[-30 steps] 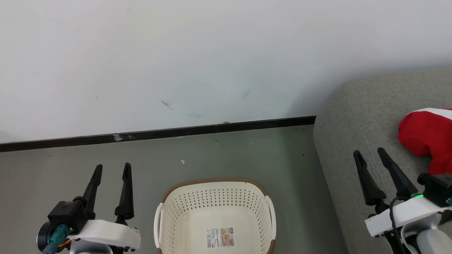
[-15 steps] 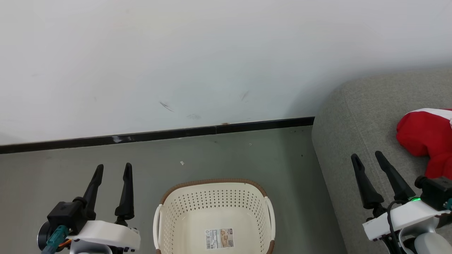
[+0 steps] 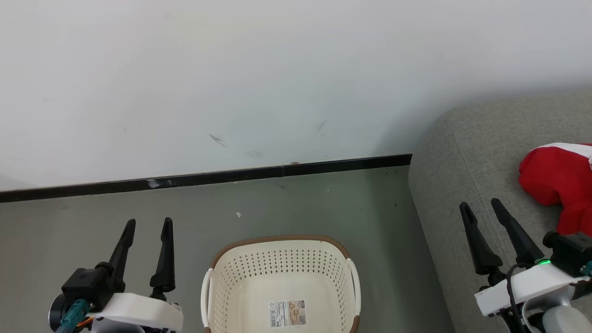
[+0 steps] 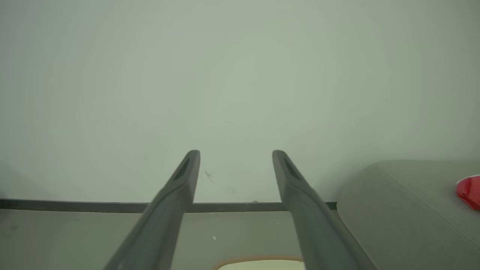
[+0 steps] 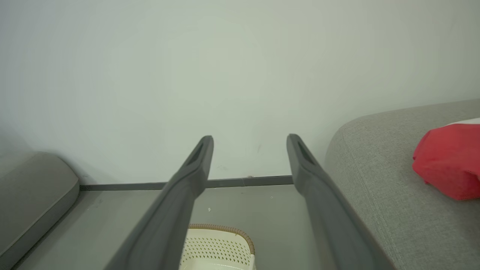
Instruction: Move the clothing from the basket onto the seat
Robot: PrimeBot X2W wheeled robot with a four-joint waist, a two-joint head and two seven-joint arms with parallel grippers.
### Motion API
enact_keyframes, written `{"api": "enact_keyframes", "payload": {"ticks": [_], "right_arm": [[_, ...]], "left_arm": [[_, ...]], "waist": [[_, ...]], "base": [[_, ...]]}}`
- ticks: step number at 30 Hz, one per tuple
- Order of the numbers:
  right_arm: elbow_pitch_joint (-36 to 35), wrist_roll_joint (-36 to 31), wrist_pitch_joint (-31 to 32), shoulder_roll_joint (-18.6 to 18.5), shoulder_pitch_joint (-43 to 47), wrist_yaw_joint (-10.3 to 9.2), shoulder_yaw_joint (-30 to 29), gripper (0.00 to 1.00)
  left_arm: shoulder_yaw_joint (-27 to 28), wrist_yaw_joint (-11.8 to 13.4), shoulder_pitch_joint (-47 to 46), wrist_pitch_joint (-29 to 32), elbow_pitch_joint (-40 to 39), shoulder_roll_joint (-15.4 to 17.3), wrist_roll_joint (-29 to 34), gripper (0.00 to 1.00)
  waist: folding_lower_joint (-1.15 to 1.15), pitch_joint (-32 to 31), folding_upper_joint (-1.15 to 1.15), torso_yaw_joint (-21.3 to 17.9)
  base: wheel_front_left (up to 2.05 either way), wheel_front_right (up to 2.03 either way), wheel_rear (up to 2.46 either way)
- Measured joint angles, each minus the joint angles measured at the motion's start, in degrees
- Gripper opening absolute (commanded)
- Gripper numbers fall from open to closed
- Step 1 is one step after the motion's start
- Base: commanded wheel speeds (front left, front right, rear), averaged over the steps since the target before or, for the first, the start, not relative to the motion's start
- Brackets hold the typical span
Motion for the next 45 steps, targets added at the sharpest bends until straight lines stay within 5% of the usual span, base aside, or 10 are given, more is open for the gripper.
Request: {"api": "enact_keyframes", "payload": {"ticks": [11, 12, 22, 36, 45], "right_arm": [[-0.2, 0.0, 0.0, 0.0, 0.8, 0.00, -0.1, 1.00], [-0.2, 0.0, 0.0, 0.1, 0.8, 0.00, -0.1, 0.00], [3.9, 1.1, 0.2, 2.8, 4.4, -0.03, 1.1, 0.00], [3.7, 12.1, 2.0, 3.5, 4.4, -0.03, 0.0, 0.00], [3.9, 18.7, 3.7, 3.7, 4.3, -0.03, -0.9, 0.00]], "left_arm": [[0.9, -1.3, 0.2, 0.0, 0.5, -0.9, 0.5, 1.00], [0.9, -1.6, 0.2, 0.0, 0.5, -0.9, 0.6, 0.00], [0.5, -1.7, 3.0, 0.9, 5.2, -2.9, -0.5, 0.00], [2.4, -2.6, 2.8, 4.4, 6.2, -2.9, -10.8, 0.00], [3.4, -3.2, 2.6, 6.4, 6.4, -2.9, -16.9, 0.00]], "waist": [[0.00, -0.1, 0.00, 0.1], [0.00, -0.1, 0.00, 0.1], [0.00, -0.1, 0.00, 0.1], [0.01, -0.4, 0.00, 0.2], [0.33, -0.7, 0.00, 0.3]], "base": [[0.00, 0.00, 0.00], [0.00, 0.00, 0.00], [0.00, 0.00, 0.00], [0.00, 0.00, 0.00], [0.00, 0.00, 0.00]]}}
